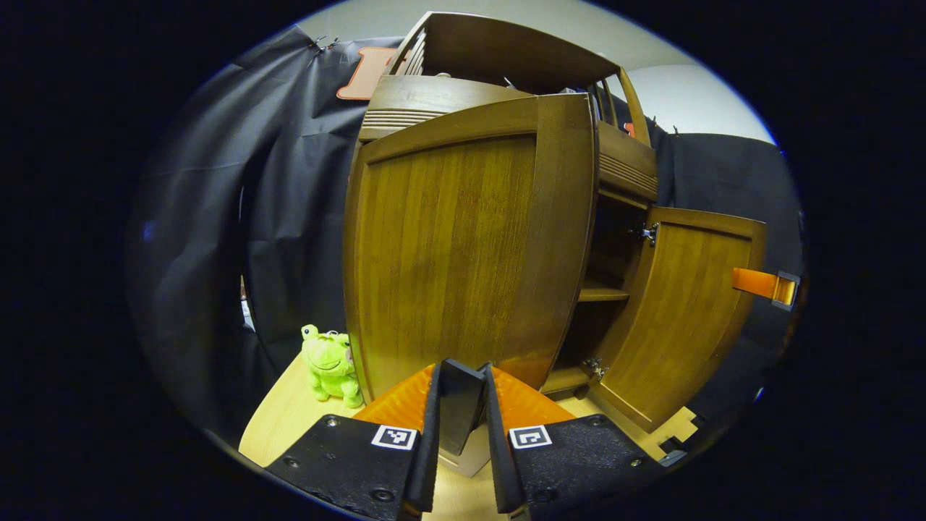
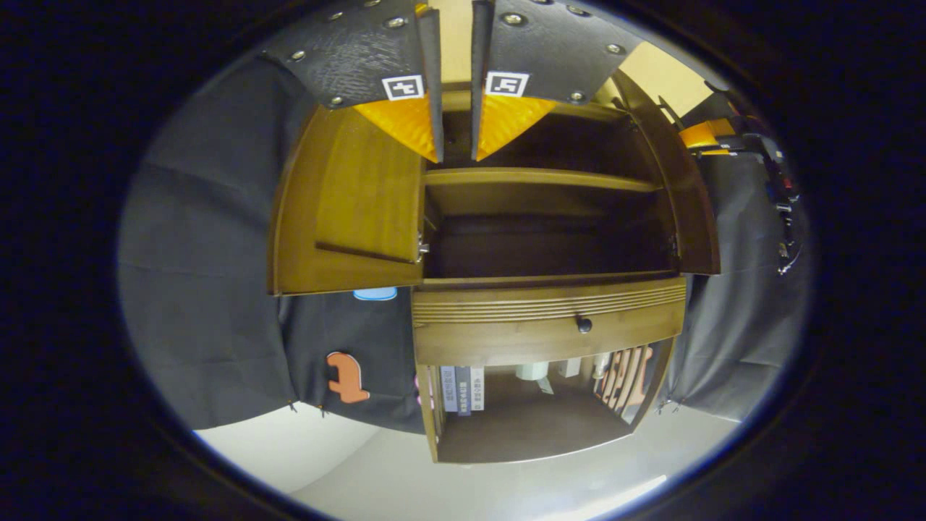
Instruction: Open the right door of the double-door shoe cabinet with the right hand, and open the left door with the left hand.
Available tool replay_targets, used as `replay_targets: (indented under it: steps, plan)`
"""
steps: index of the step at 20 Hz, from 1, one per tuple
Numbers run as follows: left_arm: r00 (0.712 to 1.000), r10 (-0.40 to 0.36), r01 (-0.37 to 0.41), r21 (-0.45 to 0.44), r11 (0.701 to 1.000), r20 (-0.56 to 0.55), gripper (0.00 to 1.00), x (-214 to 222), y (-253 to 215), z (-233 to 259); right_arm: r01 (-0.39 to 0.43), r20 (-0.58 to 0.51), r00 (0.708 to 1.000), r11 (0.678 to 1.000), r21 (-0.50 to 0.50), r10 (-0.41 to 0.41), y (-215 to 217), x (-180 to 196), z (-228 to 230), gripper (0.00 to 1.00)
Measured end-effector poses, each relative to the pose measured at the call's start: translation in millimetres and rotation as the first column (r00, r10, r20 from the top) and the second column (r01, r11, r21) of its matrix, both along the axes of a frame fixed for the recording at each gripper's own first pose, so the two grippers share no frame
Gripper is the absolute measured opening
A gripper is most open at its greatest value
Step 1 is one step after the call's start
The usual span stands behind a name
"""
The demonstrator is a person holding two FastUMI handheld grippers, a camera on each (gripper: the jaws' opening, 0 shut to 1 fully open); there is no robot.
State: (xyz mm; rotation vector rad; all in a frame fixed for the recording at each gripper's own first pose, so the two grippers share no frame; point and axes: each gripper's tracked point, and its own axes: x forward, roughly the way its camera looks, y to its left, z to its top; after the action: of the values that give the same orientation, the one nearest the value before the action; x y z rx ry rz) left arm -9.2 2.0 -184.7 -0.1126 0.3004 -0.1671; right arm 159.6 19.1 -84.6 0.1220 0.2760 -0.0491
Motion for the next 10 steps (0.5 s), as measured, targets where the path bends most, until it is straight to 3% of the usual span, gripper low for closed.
replay_targets:
  steps: [6,10]
  plan:
    - [1.000,0.013,-0.013,-0.006,1.000,0.004,0.32,-16,24,3,-0.072,-0.007,0.997,0.997,0.028,0.072,35,19,-9,0.17]
    - [0.997,0.072,-0.072,-0.023,0.997,-0.002,0.35,-29,51,5,-0.114,-0.006,0.993,0.993,0.043,0.114,56,27,-13,0.17]
